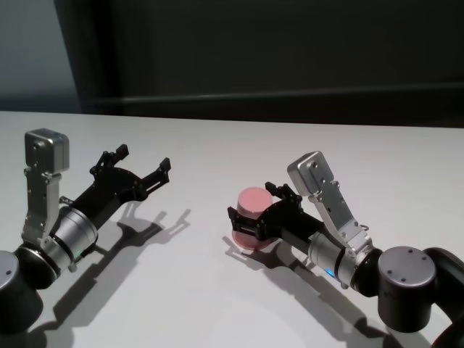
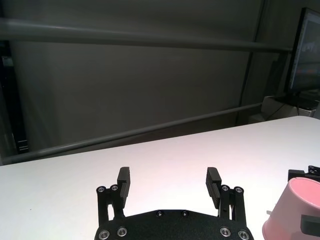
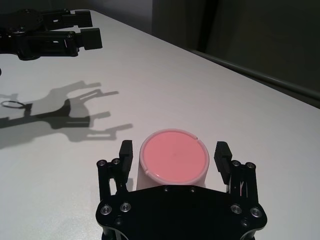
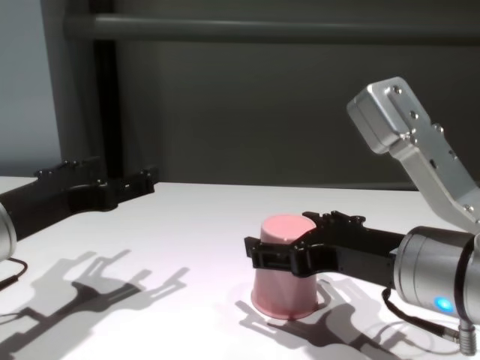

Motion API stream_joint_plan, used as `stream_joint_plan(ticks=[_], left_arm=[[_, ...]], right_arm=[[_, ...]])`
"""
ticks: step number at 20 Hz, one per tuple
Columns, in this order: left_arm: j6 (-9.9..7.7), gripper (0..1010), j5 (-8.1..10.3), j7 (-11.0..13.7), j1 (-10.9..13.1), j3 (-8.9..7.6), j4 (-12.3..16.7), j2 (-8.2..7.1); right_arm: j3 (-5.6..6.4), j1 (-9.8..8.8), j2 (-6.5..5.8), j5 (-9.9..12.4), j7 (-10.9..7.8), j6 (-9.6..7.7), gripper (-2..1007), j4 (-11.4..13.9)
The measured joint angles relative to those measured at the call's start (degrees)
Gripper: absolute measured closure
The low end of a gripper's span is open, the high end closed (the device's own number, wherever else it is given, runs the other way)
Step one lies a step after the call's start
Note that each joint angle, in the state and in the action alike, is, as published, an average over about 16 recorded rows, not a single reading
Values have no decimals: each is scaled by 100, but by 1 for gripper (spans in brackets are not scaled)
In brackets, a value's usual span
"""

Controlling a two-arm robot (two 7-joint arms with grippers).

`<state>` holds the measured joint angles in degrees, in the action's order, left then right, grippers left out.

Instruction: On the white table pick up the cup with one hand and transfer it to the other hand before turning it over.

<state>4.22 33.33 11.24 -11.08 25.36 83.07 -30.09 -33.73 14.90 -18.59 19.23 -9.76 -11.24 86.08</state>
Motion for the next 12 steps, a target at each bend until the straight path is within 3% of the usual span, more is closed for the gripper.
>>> stream_joint_plan(ticks=[12], left_arm=[[0,9,0,0,0,0,0,0]], right_arm=[[106,93,35,-226,23,-24,3,237]])
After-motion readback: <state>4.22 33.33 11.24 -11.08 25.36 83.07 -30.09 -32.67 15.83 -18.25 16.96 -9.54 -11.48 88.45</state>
